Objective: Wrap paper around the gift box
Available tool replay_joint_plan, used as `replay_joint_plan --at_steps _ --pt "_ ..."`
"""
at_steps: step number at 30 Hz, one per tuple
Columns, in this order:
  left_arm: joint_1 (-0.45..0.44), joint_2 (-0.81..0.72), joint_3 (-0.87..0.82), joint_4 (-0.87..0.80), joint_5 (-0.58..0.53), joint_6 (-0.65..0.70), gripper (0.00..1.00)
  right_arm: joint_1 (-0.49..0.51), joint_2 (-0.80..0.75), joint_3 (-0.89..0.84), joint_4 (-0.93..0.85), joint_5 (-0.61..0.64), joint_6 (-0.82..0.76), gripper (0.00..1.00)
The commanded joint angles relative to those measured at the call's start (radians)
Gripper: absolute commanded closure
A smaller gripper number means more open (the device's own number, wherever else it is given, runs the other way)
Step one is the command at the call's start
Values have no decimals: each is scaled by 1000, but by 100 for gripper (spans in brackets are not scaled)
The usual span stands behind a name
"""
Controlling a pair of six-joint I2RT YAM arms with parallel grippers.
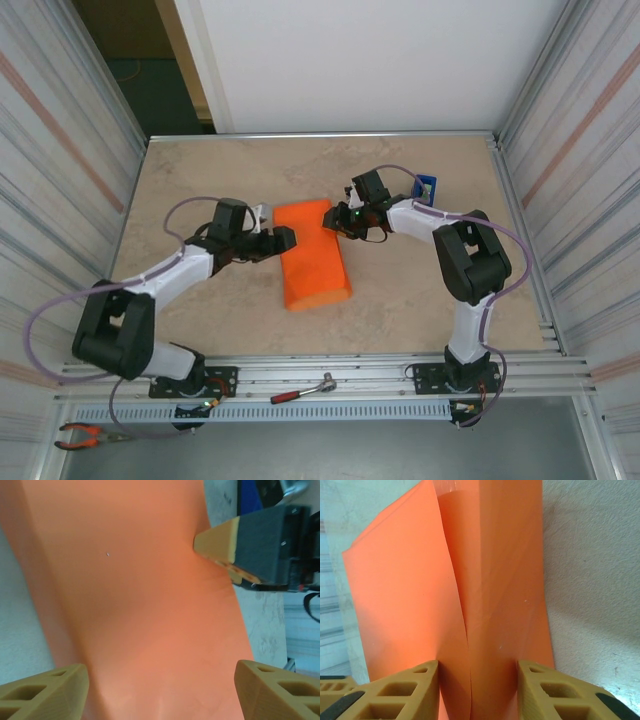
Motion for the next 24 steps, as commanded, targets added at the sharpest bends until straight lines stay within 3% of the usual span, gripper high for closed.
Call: replay_joint_plan --at_steps 1,10,17,24 --pt "1 52 55 59 106 33 22 23 9 -51 -79 66 41 62" --pt "2 181 209 -152 57 165 22 40 0 -74 -65 94 77 64" --pt "72 153 265 -267 -27 247 20 41 -8 -84 -55 99 91 64" --pt "42 201 288 -264 44 273 18 41 -4 -84 -50 98 101 64"
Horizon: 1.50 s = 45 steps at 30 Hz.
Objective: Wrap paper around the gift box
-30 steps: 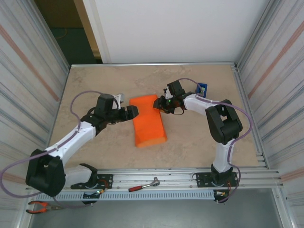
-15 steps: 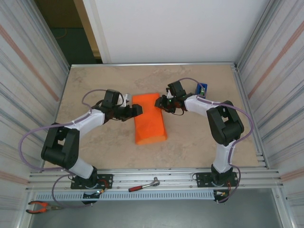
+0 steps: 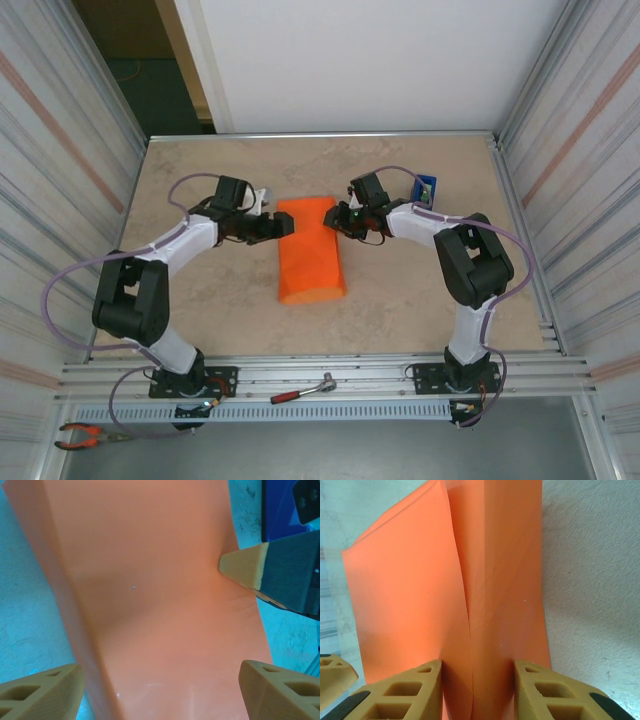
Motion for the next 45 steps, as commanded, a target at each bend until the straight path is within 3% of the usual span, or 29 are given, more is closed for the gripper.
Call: replay_joint_plan --at_steps 1,7,14,16,23,26,41,45 --pt "-32 38 30 -25 34 45 18 20 24 -43 -114 4 22 65" --pt "-54 70 15 -12 -16 41 17 21 20 -45 -115 7 22 65" --pt "-45 37 -24 -19 -146 49 14 20 19 -47 -117 6 21 65" --pt "-40 23 -38 8 -128 44 8 20 20 -46 -117 7 20 65" --pt "-60 48 -32 72 -5 27 6 21 27 -42 -119 7 19 65" --pt "-80 78 -24 80 -4 17 6 21 28 -41 -117 4 21 65" --pt "-102 151 -77 31 -207 -20 11 18 23 -15 -132 -9 18 65" --pt "-101 153 -82 21 -230 -14 11 -3 11 23 -152 -26 15 59"
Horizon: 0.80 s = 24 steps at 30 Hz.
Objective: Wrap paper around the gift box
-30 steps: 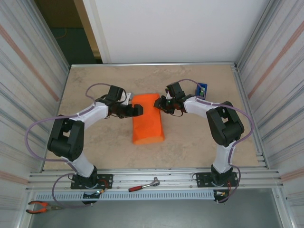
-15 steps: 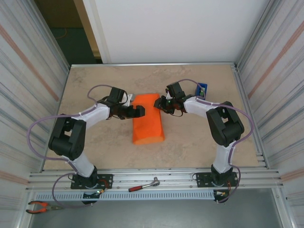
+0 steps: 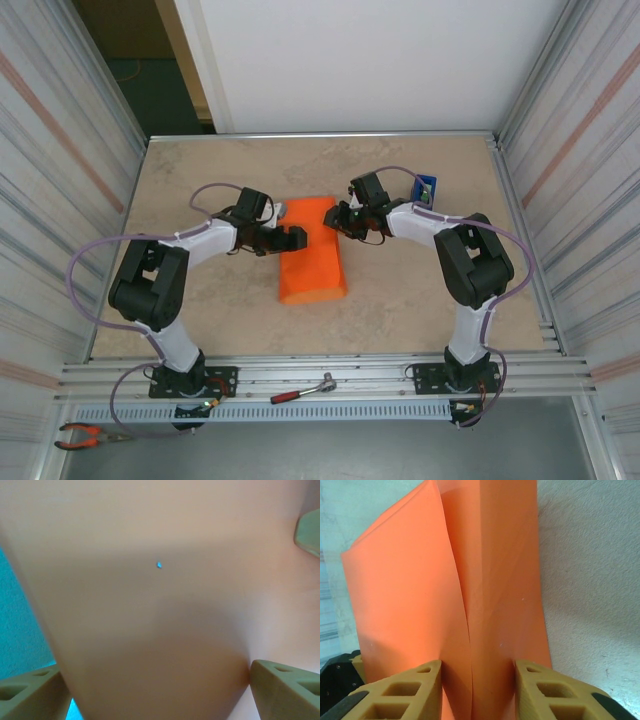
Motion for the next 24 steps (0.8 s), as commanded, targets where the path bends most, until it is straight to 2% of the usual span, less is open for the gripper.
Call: replay_joint_plan --at_steps 1,5,8,13,17,24 --pt "-13 33 -39 -66 -121 4 11 -11 8 24 -139 -33 3 57" --pt "-13 40 -42 -70 -126 7 11 -57 -36 76 -176 -56 -11 43" --pt "-13 44 -40 -74 -130 11 12 -105 -93 89 -204 -60 -26 37" --pt "-14 49 -39 -77 -132 13 12 -219 -211 35 -210 -76 -43 34" --pt "-16 48 -39 -84 -138 21 12 -352 -288 -16 -206 -110 -57 33" --pt "-16 57 -34 -92 -150 29 12 -563 -356 -97 -164 -192 -101 34"
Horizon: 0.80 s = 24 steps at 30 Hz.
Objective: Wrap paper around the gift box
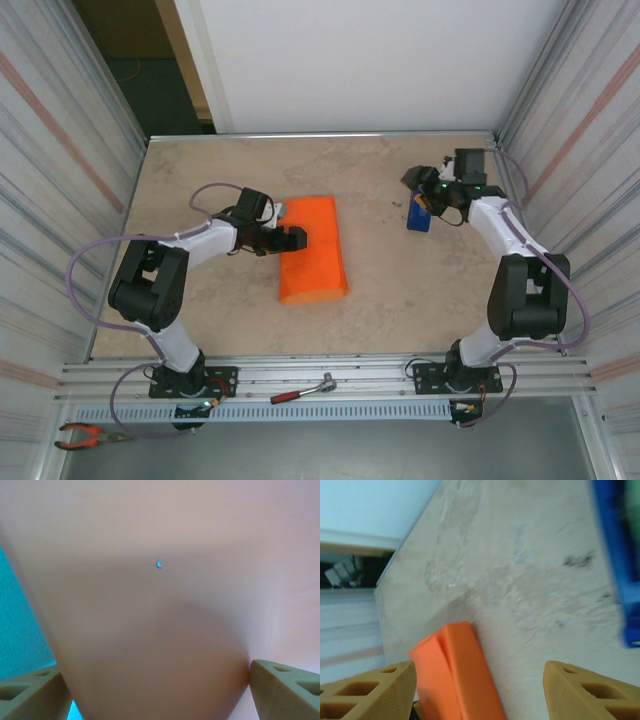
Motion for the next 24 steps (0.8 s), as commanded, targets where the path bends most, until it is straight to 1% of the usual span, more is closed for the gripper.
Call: replay_joint_plan --at_steps 1,5,11,17,24 --pt "-13 62 -30 -94 -142 29 12 -75 -37 -52 20 -76 -46 35" --pt "-13 67 -29 -95 -143 31 12 -181 -37 -100 67 -135 -58 37" --pt "-13 79 -22 -95 -146 34 12 -270 -7 -123 77 -189 -98 40" --pt "-13 85 -24 -97 -152 37 12 -289 24 -166 151 -216 -62 47" --pt "-13 99 -17 -96 -152 37 13 -288 37 -197 179 -215 -75 54"
